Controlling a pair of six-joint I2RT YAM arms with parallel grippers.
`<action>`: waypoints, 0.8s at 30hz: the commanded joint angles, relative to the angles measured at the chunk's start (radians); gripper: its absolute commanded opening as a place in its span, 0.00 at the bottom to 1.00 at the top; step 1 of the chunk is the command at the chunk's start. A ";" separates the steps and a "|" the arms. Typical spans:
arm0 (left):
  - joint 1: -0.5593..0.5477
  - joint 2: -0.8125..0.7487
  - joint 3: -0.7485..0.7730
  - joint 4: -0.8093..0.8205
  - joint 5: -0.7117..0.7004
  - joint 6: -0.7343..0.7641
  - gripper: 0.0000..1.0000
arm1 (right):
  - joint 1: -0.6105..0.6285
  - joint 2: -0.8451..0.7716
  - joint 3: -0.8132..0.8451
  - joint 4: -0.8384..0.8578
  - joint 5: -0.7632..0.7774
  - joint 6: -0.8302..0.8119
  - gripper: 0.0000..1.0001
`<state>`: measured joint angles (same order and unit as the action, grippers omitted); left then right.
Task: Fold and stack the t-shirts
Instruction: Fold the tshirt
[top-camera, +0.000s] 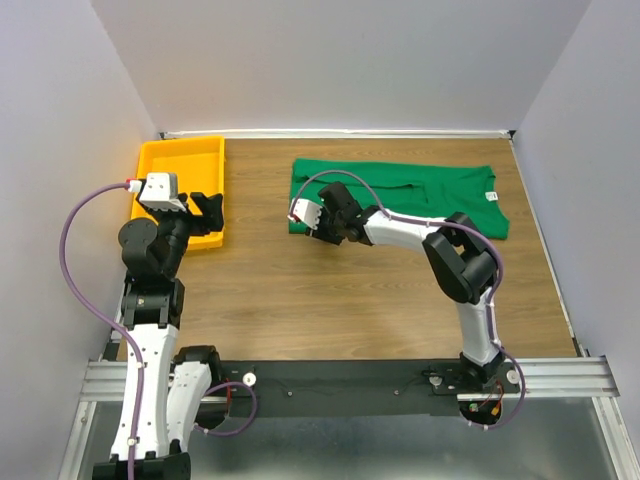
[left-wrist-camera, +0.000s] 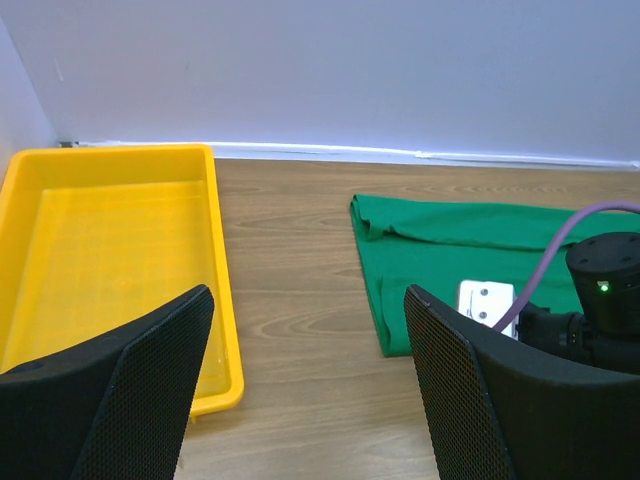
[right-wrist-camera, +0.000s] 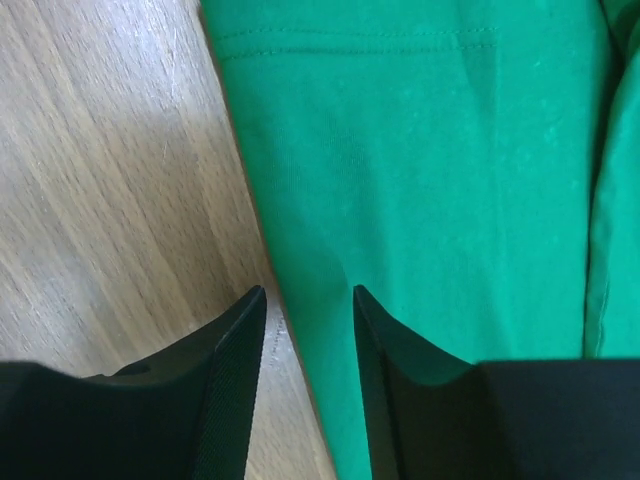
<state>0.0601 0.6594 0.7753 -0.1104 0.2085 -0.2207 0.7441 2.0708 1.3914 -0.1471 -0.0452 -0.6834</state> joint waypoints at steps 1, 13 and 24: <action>0.007 -0.017 -0.014 -0.003 -0.017 0.007 0.85 | 0.012 0.041 0.009 -0.003 0.004 0.022 0.45; 0.007 0.002 -0.019 0.005 0.009 0.007 0.85 | 0.012 0.011 -0.038 -0.005 -0.060 0.006 0.01; 0.009 0.074 -0.031 0.057 0.156 -0.008 0.85 | 0.165 -0.290 -0.418 -0.161 -0.404 -0.286 0.01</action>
<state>0.0635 0.7078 0.7624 -0.0940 0.2584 -0.2218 0.8131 1.8671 1.0962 -0.1440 -0.2546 -0.8227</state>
